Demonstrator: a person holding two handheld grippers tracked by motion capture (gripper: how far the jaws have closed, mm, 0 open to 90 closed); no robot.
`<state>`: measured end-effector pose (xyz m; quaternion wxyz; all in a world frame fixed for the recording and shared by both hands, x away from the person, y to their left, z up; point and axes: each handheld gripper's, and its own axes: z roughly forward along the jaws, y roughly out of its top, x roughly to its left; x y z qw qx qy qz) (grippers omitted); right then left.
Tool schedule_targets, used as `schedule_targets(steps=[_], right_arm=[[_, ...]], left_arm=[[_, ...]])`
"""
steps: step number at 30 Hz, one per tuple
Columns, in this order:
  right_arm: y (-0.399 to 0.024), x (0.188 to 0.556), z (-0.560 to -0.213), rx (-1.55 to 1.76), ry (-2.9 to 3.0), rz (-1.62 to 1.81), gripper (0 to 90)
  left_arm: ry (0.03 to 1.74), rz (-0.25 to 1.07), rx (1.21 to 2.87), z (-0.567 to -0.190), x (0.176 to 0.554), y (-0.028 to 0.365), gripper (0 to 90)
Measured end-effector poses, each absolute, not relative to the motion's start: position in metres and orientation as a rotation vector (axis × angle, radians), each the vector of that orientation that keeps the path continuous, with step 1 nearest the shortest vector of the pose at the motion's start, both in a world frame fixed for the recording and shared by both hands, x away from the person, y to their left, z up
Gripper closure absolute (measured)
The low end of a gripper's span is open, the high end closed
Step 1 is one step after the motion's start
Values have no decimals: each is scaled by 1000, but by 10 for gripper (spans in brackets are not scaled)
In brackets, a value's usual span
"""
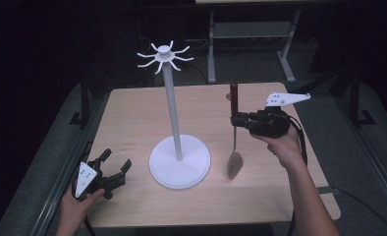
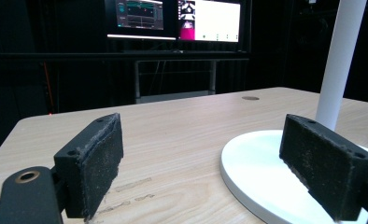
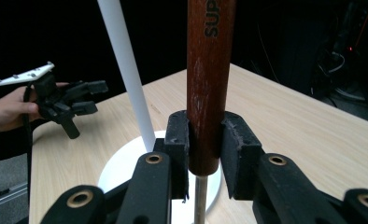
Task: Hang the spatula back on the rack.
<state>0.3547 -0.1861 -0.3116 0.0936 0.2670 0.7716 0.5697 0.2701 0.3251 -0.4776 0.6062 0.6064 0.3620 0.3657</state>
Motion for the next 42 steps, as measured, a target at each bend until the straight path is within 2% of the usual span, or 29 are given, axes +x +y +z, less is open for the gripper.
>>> schedule_targets(steps=[30, 42], right_arm=[[-146, 359, -242, 511, 2258, 1813, 729], [-126, 365, -224, 434, 2285, 1821, 728]], left_arm=[[835, 849, 1403, -477, 270, 325, 131], [836, 849, 1404, -477, 270, 325, 131]])
